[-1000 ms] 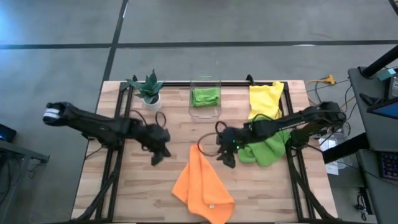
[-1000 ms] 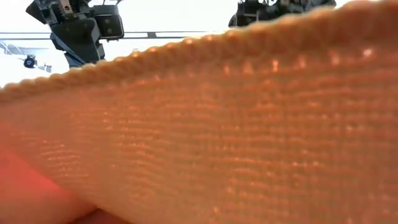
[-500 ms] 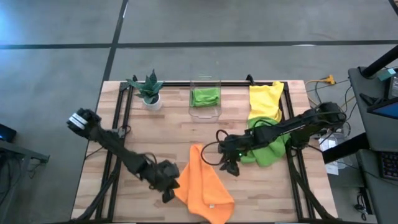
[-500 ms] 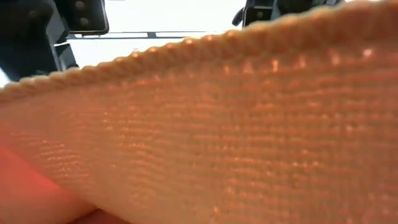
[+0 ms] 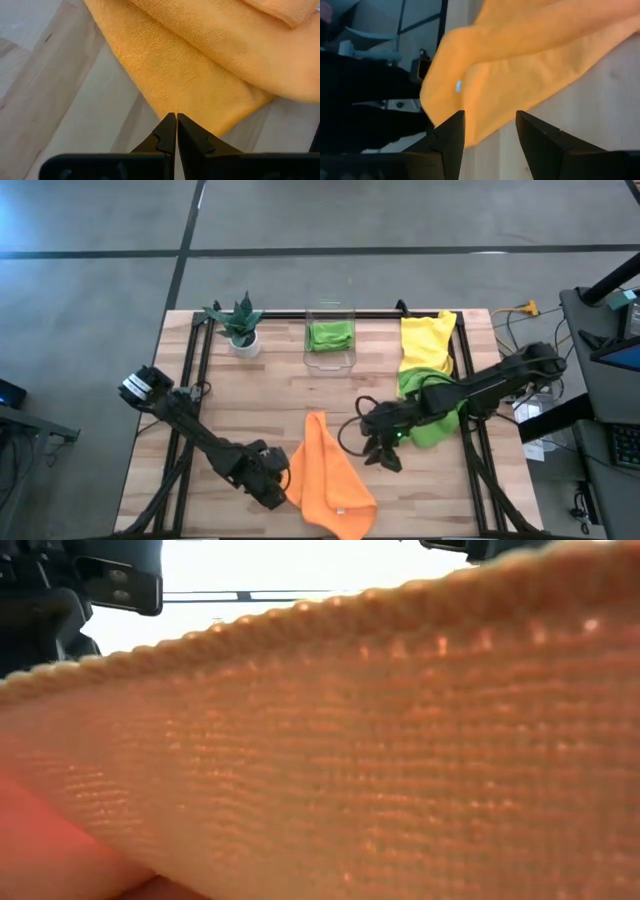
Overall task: Fold microfiber towels
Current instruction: Fold the orange towel
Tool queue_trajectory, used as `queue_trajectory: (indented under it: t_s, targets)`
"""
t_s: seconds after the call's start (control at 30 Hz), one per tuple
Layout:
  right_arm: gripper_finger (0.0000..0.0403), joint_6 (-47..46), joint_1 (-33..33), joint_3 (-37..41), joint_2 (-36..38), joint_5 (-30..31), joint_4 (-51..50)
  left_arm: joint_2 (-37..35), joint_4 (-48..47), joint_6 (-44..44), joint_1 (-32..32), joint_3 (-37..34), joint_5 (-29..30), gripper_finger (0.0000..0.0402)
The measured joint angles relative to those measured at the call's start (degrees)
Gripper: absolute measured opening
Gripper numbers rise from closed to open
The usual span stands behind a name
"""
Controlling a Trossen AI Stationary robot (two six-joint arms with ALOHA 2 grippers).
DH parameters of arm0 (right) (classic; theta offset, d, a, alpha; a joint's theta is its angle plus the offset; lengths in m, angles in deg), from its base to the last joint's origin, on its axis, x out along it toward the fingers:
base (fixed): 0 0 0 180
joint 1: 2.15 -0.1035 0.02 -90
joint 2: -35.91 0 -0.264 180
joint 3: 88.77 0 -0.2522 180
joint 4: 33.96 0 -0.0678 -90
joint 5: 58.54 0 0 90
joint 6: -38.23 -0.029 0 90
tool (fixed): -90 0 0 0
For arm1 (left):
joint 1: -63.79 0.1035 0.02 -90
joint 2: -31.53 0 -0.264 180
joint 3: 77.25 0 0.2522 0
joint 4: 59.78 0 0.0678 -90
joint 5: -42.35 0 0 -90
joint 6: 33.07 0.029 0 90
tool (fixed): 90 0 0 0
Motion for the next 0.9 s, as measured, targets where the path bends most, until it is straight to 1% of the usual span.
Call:
queue_trajectory:
  t_s: [0.07, 0.17, 0.27, 0.33, 0.4, 0.57, 0.67, 0.77, 0.9]
  targets:
    - [0.0171, -0.2, -0.5, 0.01, 0.64, 0.18, -1.72, -0.77, -0.75, -0.01, -0.17, -0.2, -1.44, 0.0]
    - [0.0171, -0.42, -1.15, 0.04, 1.43, 0.41, -3.38, -1.07, -0.73, 0.62, -0.43, -1.39, -6.03, 0.0001]
    - [0.0171, -0.53, -1.55, 0.04, 1.49, 0.46, -4.16, -1.1, -0.33, 2.44, -0.43, -2.46, -10.71, 0.0018]
    - [0.0171, -0.57, -1.74, 0.04, 1.49, 0.45, -4.46, -1.16, -0.9, 3.92, -0.41, -3.02, -13.87, 0.0045]
    - [0.0171, -0.55, -1.78, 0.04, 1.51, 0.66, -4.48, -1.16, -0.77, 4.55, -0.36, -3.39, -15.36, 0.0082]
    - [0.0171, -1.12, -1.82, 0.04, 1.51, 2.05, -4.57, -1.18, -0.12, 4.55, -0.43, -3.94, -15.26, 0.0201]
    - [0.0171, -1.49, -1.94, 0.04, 1.51, 2.41, -4.56, -1.18, 1.08, 4.53, -0.43, -4.61, -14.27, 0.0261]
    - [0.0171, -1.53, -2.22, 0.04, 1.51, 3.5, -4.55, -1.22, 1.51, 4.39, -0.43, -5.47, -12.6, 0.0293]
    - [0.0171, -2.03, -2.61, 0.04, 1.51, 3.61, -4.59, -1.11, 2.0, 1.77, -0.41, -6.89, -12.1, 0.0301]
